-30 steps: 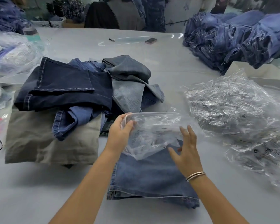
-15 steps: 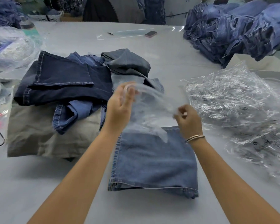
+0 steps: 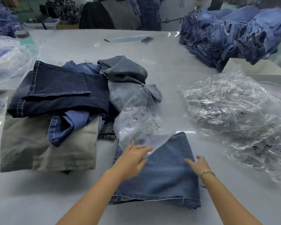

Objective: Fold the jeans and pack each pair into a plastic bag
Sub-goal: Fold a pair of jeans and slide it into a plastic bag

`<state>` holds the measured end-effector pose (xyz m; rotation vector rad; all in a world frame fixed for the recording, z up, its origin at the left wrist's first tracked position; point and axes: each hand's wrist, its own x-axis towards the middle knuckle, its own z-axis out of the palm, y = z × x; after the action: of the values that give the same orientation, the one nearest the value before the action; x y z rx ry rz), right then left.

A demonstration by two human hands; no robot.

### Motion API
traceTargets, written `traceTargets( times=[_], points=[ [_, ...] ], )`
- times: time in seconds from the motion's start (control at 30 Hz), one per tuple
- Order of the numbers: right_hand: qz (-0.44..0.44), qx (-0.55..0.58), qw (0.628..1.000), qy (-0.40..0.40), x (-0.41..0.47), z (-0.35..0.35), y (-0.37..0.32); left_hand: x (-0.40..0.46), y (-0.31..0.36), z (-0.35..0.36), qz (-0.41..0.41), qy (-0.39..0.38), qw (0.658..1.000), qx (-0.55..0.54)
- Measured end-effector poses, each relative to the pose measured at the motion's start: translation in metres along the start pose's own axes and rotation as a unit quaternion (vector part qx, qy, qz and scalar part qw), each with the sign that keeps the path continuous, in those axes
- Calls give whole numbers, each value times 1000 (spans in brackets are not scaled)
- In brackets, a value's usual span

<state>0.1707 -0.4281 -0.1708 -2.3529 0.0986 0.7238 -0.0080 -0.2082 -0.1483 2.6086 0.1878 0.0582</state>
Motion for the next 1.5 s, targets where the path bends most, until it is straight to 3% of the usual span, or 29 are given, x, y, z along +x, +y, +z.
traceTargets(
  times=[0.13, 0.3, 0.5, 0.6, 0.67, 0.8, 0.87, 0.97, 1.07, 1.17, 1.23, 1.33, 1.43, 1.5],
  points=[
    [79, 127, 986, -77, -8, 2, 31, -10, -11, 41, -69, -84, 994, 1],
    [85, 241, 945, -203, -27, 4, 35, -1, -3, 41, -109, -26, 994, -17],
    [42, 232, 966, -108, -27, -20, 27, -7, -15, 19, -132, 46, 985, 105],
    [40, 164, 985, -37, -18, -61, 32, -14, -25, 13, -149, 41, 980, 123],
    [31, 57, 998, 11, -12, -88, 32, -17, -31, 14, -189, 1, 972, 142],
    [-17, -144, 987, 67, -14, -106, 12, -18, -32, 28, -223, -77, 958, 163],
    [-67, -238, 967, 64, -27, -97, -8, -15, -22, 33, -200, -30, 971, 125],
    [-140, -357, 922, 49, -47, -64, -33, -2, 5, 37, -162, 73, 979, -97],
    [-180, -465, 866, 38, -66, -19, -50, 10, 35, 45, -241, -20, 920, -309],
    [-194, -498, 845, -10, -78, 21, -46, 12, 50, 63, -361, -46, 811, -458],
    [-190, -466, 860, -83, -78, 38, -36, 11, 49, 72, -408, -23, 759, -507],
    [-166, -330, 910, -188, -61, 30, -36, 12, 49, 74, -423, -28, 735, -529],
    [-107, -127, 975, -148, -33, 0, -32, 12, 52, 68, -419, -35, 735, -532],
    [-77, -87, 988, -97, -18, -13, -19, 13, 56, 64, -420, -31, 726, -544]
  ],
)
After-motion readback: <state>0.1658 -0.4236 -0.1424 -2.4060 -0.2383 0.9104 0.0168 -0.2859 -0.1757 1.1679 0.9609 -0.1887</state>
